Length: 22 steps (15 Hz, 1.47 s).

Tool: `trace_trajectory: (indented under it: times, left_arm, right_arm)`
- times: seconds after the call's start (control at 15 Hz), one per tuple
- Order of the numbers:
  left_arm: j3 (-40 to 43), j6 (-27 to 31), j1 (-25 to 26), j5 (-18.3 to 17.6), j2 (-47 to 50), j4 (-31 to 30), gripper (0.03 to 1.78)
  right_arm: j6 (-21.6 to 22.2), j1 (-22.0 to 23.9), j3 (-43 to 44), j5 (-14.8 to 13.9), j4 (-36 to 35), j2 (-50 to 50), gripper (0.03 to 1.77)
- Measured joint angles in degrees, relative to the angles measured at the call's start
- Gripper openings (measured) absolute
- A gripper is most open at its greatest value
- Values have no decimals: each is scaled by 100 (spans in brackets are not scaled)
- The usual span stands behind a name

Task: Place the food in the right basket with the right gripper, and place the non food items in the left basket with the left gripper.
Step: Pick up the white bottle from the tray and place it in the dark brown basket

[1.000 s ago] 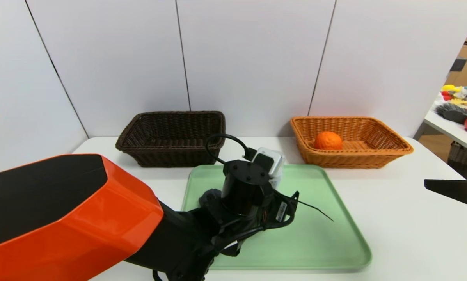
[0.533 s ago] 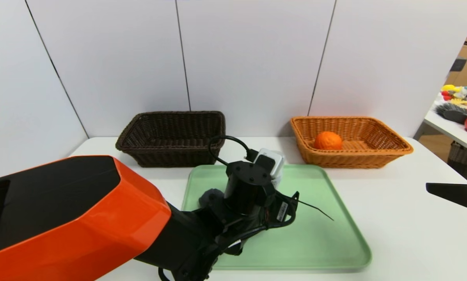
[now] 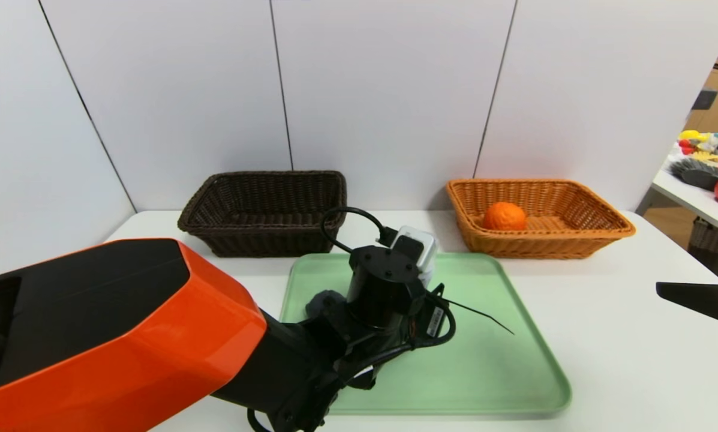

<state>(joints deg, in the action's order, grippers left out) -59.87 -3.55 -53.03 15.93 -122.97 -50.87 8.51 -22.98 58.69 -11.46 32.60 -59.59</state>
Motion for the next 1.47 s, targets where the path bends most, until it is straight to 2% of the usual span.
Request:
trace_trajectory:
  times: [0.13, 0.73, 1.2, 1.47]
  left_arm:
    - [-7, -2, 6, 5, -2, -1, 61]
    - [20, 2, -2, 7, 205, 115, 61]
    - [-258, 17, -2, 5, 940, 805, 61]
    - [-750, 11, 50, 46, 1442, 1493, 61]
  right_arm:
    - [-2, -2, -67, 2, -2, 27, 170]
    - [-11, -2, -227, -4, 0, 146, 170]
    - [-9, -17, -395, -2, 0, 221, 170]
    - [0, -4, -458, -6, 9, 278, 170]
